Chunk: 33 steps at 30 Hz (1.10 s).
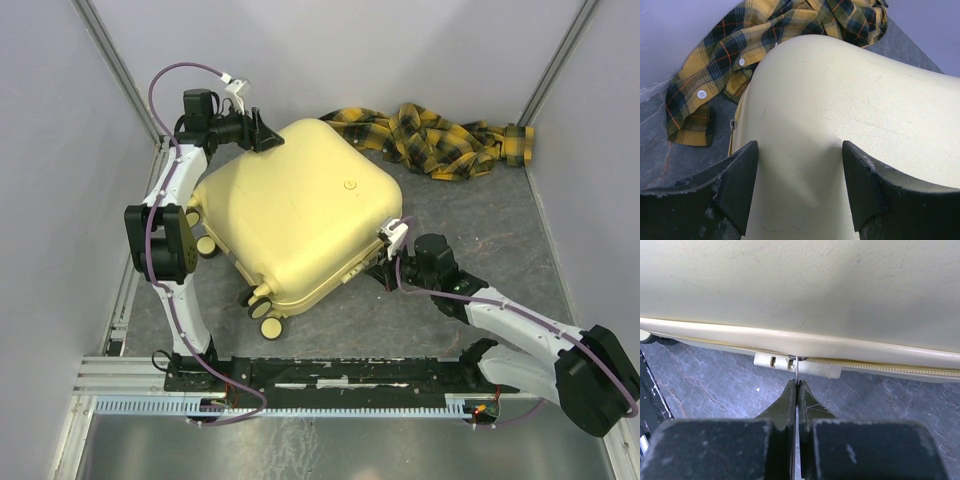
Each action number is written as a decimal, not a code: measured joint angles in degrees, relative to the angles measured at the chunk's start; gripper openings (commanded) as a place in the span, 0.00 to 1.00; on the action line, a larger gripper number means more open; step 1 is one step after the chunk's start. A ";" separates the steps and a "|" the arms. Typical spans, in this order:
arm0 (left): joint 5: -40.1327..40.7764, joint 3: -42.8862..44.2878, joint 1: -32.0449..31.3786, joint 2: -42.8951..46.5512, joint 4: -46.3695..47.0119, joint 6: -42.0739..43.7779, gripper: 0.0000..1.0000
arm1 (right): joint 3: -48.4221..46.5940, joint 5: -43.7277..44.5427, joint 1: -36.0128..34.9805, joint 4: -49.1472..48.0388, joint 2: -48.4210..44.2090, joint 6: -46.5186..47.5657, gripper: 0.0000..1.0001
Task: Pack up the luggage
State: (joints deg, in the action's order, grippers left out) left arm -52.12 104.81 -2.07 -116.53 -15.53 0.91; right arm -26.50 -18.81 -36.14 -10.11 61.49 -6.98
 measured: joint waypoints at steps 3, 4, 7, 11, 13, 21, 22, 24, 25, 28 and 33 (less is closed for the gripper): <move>0.07 -0.24 0.00 0.13 0.13 0.09 0.71 | 0.59 0.02 0.00 0.90 -1.55 0.83 0.02; 0.17 -0.35 0.00 0.28 0.11 0.37 0.71 | 0.70 0.26 0.00 1.03 -1.79 0.85 0.02; 0.83 -0.81 0.00 1.11 -0.70 1.51 0.74 | 0.72 2.71 -0.02 1.46 -1.88 0.79 0.02; 2.60 -0.76 -0.07 3.54 -6.21 6.60 0.85 | 0.70 7.82 -0.52 2.78 -2.71 1.79 0.02; 4.48 -0.79 -0.20 5.70 -11.15 10.69 0.90 | 0.70 10.97 -0.55 3.37 -3.32 2.82 0.02; 11.23 -6.51 -0.72 24.68 -34.36 28.28 0.99 | 0.11 14.34 -0.57 4.33 -3.13 3.82 0.02; 11.47 -7.72 -0.72 27.28 -36.76 30.12 0.99 | -0.13 14.34 -0.57 4.39 -2.80 3.85 0.02; 11.56 -10.64 -0.72 33.51 -43.15 33.88 0.99 | -0.74 14.29 -0.57 4.52 -1.90 3.87 0.02; 11.54 -11.98 -0.70 36.20 -46.62 35.56 0.99 | -1.14 14.25 -0.57 4.61 -1.38 3.91 0.02; 11.85 -16.76 -0.72 42.23 -54.64 39.32 0.99 | -2.27 14.12 -0.55 5.07 0.13 4.15 0.02; 15.17 -26.91 -2.36 49.79 -63.45 42.49 0.99 | -3.30 13.92 -0.55 5.53 2.08 4.31 0.02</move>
State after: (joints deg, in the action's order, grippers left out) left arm -36.95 77.91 -4.43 -66.74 -78.98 43.40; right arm -29.80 -4.89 -36.69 -4.58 63.57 -2.68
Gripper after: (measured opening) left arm 0.996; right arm 0.025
